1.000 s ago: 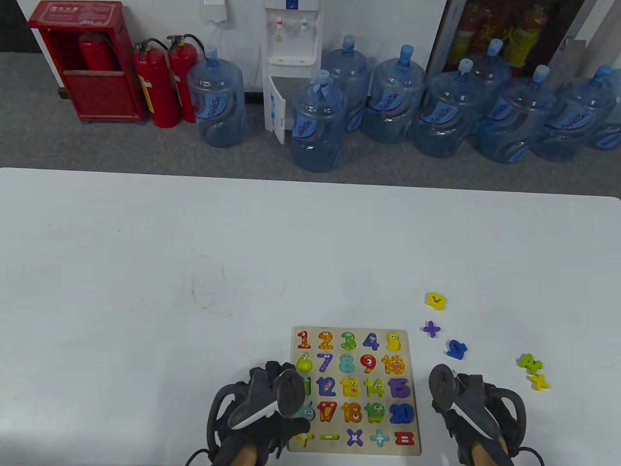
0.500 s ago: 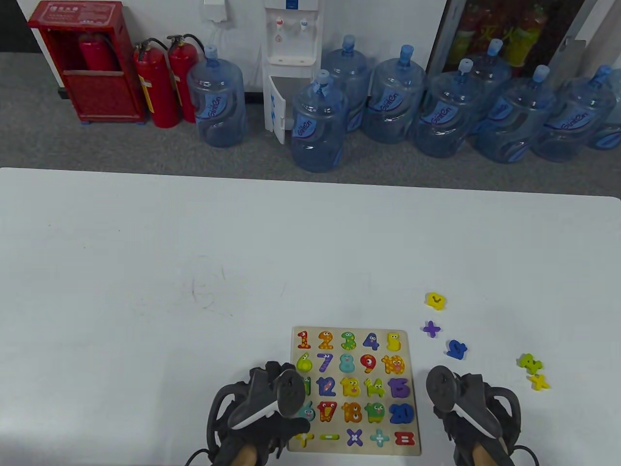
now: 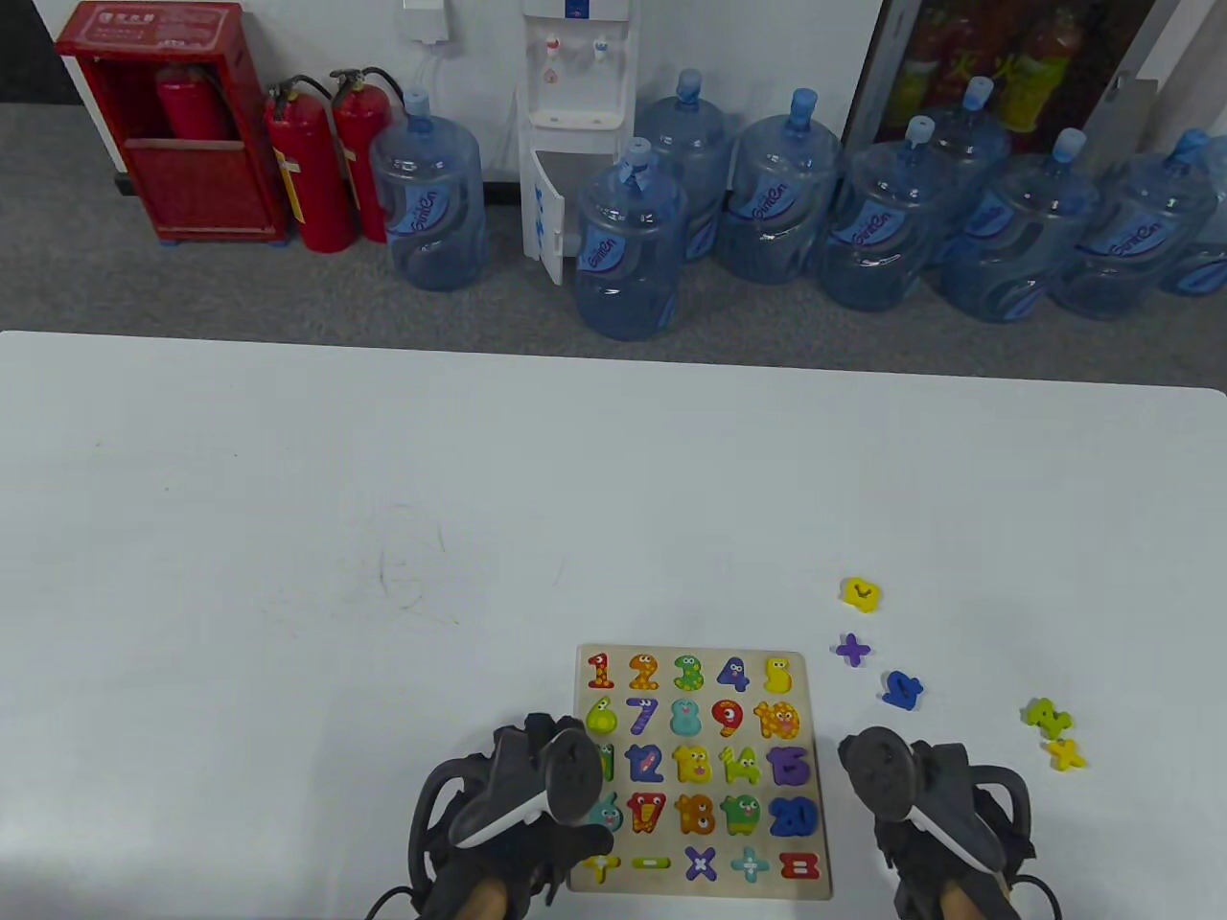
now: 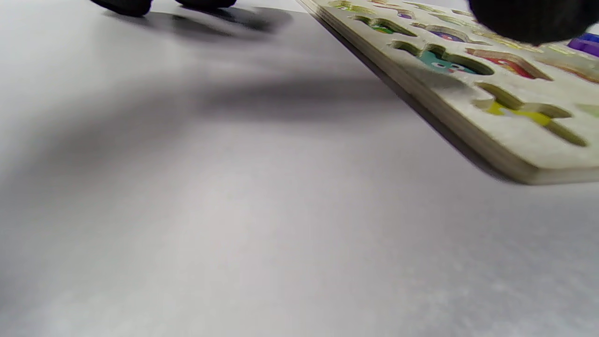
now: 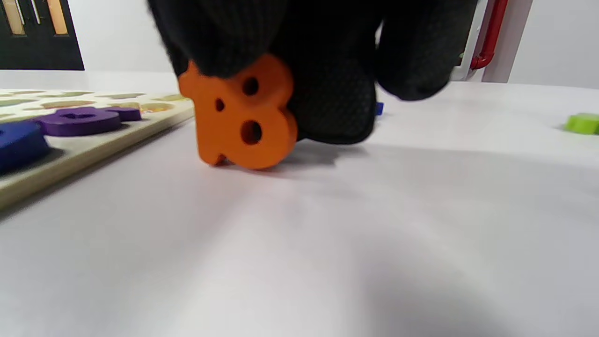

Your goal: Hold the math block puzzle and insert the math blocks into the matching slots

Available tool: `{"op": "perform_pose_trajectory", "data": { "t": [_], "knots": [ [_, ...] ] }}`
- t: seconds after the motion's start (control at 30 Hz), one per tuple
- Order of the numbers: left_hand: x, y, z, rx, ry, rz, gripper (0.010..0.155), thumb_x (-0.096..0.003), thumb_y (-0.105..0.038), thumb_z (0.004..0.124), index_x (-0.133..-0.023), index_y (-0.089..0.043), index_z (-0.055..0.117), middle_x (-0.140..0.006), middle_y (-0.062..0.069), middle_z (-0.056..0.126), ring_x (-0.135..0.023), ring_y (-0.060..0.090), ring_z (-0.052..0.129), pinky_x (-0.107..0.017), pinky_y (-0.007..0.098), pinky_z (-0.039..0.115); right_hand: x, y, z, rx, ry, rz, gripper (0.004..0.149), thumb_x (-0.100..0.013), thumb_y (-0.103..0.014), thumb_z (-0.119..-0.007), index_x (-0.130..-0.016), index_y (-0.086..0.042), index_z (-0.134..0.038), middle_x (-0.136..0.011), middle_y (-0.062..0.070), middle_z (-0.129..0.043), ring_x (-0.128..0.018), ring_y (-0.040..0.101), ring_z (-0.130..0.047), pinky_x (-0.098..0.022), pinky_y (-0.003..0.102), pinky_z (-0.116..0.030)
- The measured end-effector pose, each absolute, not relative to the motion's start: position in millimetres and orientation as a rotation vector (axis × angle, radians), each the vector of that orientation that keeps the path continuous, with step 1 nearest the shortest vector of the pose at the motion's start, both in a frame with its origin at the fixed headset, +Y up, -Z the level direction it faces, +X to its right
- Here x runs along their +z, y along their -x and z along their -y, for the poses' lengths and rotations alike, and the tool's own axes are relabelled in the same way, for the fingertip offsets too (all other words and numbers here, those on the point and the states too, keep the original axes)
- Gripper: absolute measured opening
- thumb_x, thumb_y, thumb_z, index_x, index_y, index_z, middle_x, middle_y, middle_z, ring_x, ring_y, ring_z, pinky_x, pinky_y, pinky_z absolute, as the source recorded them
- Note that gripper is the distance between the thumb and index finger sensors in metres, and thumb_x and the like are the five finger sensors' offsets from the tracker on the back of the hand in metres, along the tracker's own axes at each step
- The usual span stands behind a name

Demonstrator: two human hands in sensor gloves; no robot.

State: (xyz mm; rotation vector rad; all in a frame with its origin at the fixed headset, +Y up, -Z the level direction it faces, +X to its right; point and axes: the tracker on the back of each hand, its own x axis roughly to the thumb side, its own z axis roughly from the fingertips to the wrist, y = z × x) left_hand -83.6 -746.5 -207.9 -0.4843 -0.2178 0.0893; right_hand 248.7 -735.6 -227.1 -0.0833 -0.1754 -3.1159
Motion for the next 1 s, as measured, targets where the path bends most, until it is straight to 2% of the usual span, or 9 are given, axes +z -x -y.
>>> {"op": "perform_pose_trajectory", "data": {
  "t": [0.13, 0.33, 0.6, 0.67, 0.77, 0.9, 1.0],
  "knots": [
    [-208, 84, 747, 0.089, 0.485, 0.218, 0.097, -0.0324, -0.064, 0.071, -0.107, -0.021, 0.025, -0.111, 0.011, 0.024, -0.105, 0.049, 0.036, -0.071, 0.071, 0.050, -229, -248, 740, -3.099, 0.059, 0.315, 0.051, -0.031, -0.022, -0.069, -0.081, -0.032, -0.078, -0.077, -0.005, -0.087, -0.067, 0.017, -0.090, -0.062, 0.043, -0.072],
    [-208, 84, 747, 0.088, 0.485, 0.218, 0.097, -0.0324, -0.064, 0.071, -0.107, -0.021, 0.025, -0.111, 0.011, 0.024, -0.105, 0.049, 0.037, -0.071, 0.071, 0.050, -230, -246, 745, -3.054, 0.025, 0.191, 0.052, -0.034, -0.023, -0.069, -0.085, -0.033, -0.071, -0.083, -0.005, -0.081, -0.073, 0.017, -0.086, -0.063, 0.043, -0.070],
    [-208, 84, 747, 0.088, 0.485, 0.218, 0.097, -0.0324, -0.064, 0.071, -0.107, -0.021, 0.025, -0.111, 0.011, 0.024, -0.105, 0.049, 0.037, -0.071, 0.071, 0.050, -229, -244, 745, -3.025, 0.034, 0.140, 0.054, -0.034, -0.023, -0.069, -0.088, -0.033, -0.067, -0.090, -0.005, -0.075, -0.078, 0.019, -0.083, -0.063, 0.044, -0.069],
    [-208, 84, 747, 0.089, 0.485, 0.218, 0.097, -0.0323, -0.064, 0.071, -0.107, -0.022, 0.025, -0.111, 0.011, 0.024, -0.105, 0.049, 0.037, -0.071, 0.071, 0.050, -227, -241, 743, -3.050, 0.070, 0.119, 0.060, -0.031, -0.029, -0.074, -0.090, -0.032, -0.064, -0.094, -0.004, -0.071, -0.080, 0.020, -0.081, -0.064, 0.044, -0.069],
    [-208, 84, 747, 0.089, 0.486, 0.217, 0.097, -0.0323, -0.064, 0.071, -0.107, -0.021, 0.025, -0.111, 0.011, 0.024, -0.105, 0.049, 0.036, -0.071, 0.071, 0.050, -224, -233, 740, -3.087, 0.160, 0.127, 0.077, -0.026, -0.043, -0.077, -0.097, -0.028, -0.052, -0.102, 0.002, -0.056, -0.087, 0.024, -0.072, -0.066, 0.045, -0.065],
    [-208, 84, 747, 0.089, 0.487, 0.216, 0.097, -0.0324, -0.064, 0.071, -0.107, -0.021, 0.025, -0.111, 0.011, 0.024, -0.105, 0.049, 0.036, -0.071, 0.071, 0.050, -221, -214, 738, -3.041, 0.235, 0.062, 0.085, -0.025, -0.049, -0.074, -0.100, -0.027, -0.042, -0.106, 0.004, -0.045, -0.091, 0.026, -0.065, -0.068, 0.046, -0.062],
    [-208, 84, 747, 0.090, 0.488, 0.215, 0.097, -0.0323, -0.064, 0.071, -0.107, -0.022, 0.025, -0.112, 0.011, 0.024, -0.105, 0.049, 0.036, -0.071, 0.071, 0.050, -222, -201, 741, -2.994, 0.263, 0.084, 0.084, -0.025, -0.050, -0.073, -0.101, -0.026, -0.044, -0.105, 0.004, -0.046, -0.090, 0.026, -0.066, -0.067, 0.045, -0.063]
  ]
}}
